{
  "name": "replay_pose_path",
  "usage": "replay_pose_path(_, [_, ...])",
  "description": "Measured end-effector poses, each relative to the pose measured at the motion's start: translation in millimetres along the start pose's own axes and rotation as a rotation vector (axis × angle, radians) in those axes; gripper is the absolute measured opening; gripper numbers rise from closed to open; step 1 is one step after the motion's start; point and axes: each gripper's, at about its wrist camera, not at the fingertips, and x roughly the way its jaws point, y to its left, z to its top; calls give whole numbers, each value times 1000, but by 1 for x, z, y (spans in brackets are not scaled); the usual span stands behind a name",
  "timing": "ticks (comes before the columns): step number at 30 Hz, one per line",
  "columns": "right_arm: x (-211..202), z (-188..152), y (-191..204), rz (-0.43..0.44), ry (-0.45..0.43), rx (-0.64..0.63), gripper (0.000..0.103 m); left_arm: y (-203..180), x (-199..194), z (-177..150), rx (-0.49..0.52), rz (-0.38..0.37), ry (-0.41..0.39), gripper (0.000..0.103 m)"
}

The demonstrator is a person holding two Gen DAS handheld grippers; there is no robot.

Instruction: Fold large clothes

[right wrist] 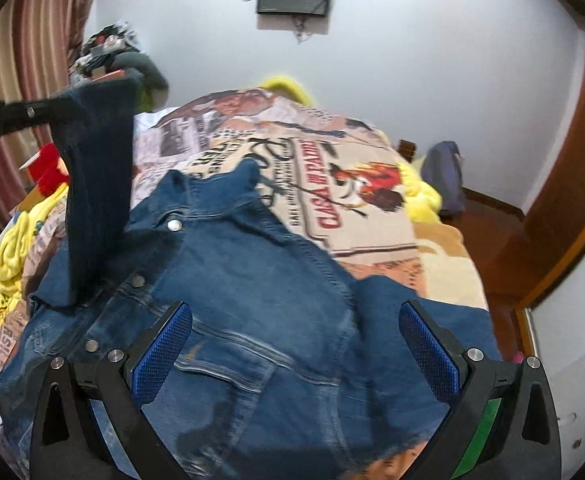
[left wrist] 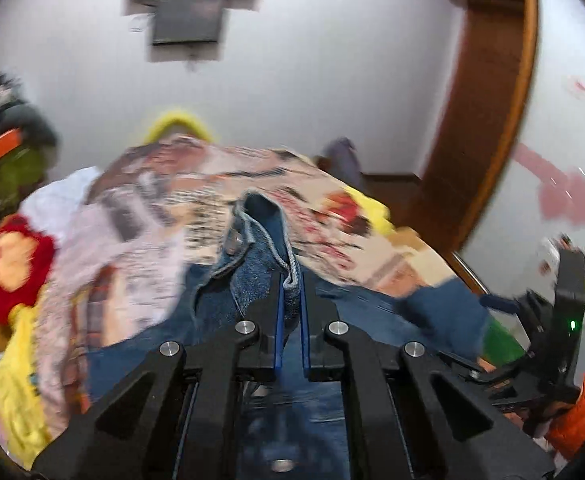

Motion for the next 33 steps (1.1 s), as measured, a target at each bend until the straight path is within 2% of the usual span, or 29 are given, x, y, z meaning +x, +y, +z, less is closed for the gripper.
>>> replay_pose_path(2, [-2, -1, -9, -10, 1, 13, 103, -30, 19, -7, 59, -45, 44, 5])
replay_pose_path(6, [-3, -5, -26, -36, 14, 44, 103, -67, 53, -29, 106, -123, 145, 5])
replay_pose_path(13, [2, -15, -40, -49, 47, 82, 103, -88, 96, -64, 43, -229, 326, 6])
replay_pose_path(14, [3, -16, -41, -49, 50, 84, 103, -91, 96, -66, 45, -234, 337, 8])
replay_pose_path(15, [4, -16, -41, -48, 51, 86, 103, -91, 94, -66, 50, -234, 341, 15])
replay_pose_path(16, [2, -17, -41, -47, 51, 87, 103, -92, 91, -67, 64, -223, 339, 21])
replay_pose_path(18, [4, -16, -42, -35, 54, 98, 103, -89, 83, -65, 81, -183, 317, 47])
replay_pose_path(21, [6, -11, -44, 3, 60, 136, 103, -71, 67, -59, 62, -155, 262, 66])
replay_pose_path(22, [7, -10, -44, 17, 62, 149, 103, -62, 62, -57, 50, -136, 243, 67])
replay_pose_path(25, [13, -5, -40, 66, 71, 186, 103, -27, 45, -58, 33, -12, 203, 68])
replay_pose_path(33, [55, 3, -4, 200, 169, 191, 102, 68, 10, -88, -34, 230, 212, 72])
